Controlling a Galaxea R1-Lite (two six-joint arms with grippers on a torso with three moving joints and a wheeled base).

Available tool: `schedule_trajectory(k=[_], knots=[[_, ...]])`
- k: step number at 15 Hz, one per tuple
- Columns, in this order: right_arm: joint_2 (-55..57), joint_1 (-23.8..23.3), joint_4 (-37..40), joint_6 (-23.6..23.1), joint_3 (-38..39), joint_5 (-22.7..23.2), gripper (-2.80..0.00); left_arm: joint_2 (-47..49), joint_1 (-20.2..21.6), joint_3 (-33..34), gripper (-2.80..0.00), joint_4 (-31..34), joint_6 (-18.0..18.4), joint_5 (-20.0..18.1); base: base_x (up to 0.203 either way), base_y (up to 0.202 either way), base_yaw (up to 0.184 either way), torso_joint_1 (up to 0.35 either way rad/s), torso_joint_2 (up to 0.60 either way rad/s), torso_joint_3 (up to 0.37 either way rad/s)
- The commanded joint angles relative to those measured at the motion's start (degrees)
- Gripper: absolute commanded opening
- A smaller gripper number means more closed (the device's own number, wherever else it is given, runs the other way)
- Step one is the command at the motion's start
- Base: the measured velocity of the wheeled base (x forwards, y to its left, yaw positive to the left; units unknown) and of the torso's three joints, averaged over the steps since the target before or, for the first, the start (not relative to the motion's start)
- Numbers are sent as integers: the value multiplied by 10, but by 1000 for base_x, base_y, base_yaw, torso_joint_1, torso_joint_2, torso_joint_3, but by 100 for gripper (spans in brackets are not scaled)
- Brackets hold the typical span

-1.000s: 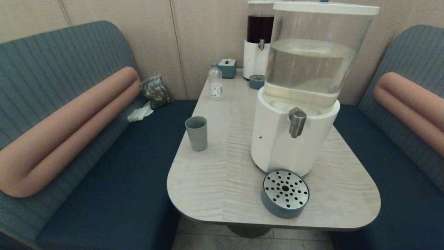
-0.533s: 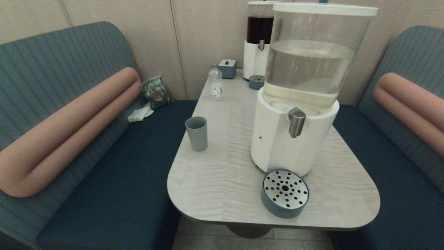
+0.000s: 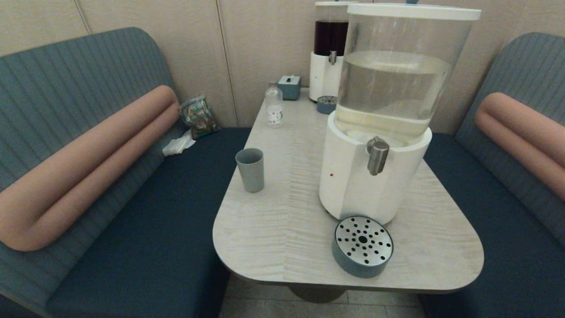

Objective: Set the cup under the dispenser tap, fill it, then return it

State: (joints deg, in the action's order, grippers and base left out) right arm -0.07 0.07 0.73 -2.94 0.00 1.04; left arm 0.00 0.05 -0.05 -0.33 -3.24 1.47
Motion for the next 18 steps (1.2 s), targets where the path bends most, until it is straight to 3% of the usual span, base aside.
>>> schedule_trajectory(k=[1,5,18], knots=[[-1,0,0,0,0,0,-280,1,0,0,-280,0,6,-1,0,0,0,0,0,0],[-1,0,0,3,0,-1,-280,0,0,0,-280,-4,-12,-1,0,0,0,0,0,0],[-1,0,-1,5,0,-1,-280,0,0,1,-280,-4,-12,-2,0,0,0,0,0,0]])
